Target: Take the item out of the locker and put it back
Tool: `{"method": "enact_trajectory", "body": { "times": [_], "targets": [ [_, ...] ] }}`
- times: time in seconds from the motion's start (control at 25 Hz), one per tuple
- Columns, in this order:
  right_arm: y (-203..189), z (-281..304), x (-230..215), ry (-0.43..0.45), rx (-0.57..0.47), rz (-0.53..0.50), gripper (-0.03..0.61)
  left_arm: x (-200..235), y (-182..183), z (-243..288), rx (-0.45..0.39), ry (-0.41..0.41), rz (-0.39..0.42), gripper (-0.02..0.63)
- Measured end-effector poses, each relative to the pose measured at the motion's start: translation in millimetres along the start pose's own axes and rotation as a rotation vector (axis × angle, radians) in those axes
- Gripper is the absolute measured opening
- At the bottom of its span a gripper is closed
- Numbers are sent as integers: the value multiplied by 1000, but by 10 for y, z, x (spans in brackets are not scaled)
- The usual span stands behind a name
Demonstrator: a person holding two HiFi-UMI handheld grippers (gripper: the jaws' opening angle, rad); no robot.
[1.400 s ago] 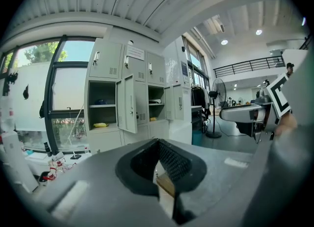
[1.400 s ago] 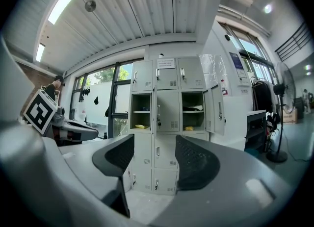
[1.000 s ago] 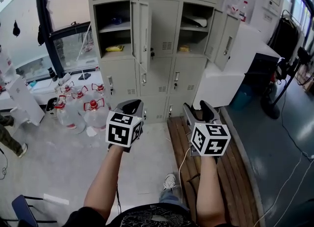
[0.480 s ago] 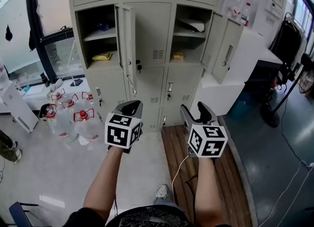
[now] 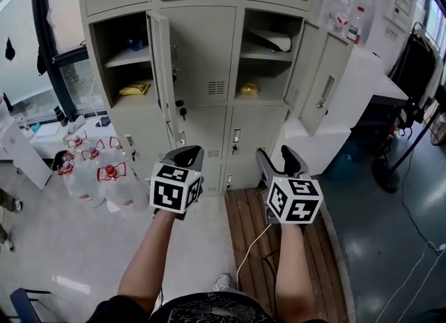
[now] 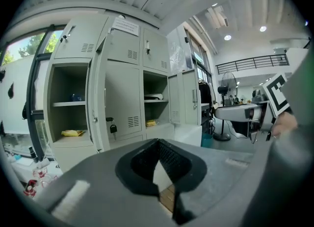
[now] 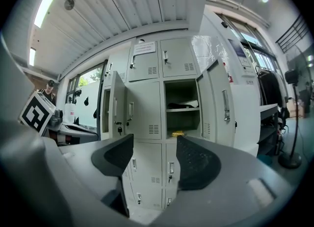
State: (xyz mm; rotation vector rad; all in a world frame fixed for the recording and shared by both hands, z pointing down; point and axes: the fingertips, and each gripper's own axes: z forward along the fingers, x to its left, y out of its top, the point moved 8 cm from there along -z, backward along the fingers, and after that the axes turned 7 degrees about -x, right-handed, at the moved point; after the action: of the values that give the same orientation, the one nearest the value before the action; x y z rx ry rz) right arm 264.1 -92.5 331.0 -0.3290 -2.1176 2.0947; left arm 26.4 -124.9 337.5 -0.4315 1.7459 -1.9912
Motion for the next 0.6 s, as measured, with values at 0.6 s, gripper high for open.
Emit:
{"method": "enact_trajectory", "body": {
  "times": [0.6],
  "targets": [
    [-62, 505, -558, 38, 10, 29, 296, -87, 91, 711, 33, 16, 36, 0]
  ]
}}
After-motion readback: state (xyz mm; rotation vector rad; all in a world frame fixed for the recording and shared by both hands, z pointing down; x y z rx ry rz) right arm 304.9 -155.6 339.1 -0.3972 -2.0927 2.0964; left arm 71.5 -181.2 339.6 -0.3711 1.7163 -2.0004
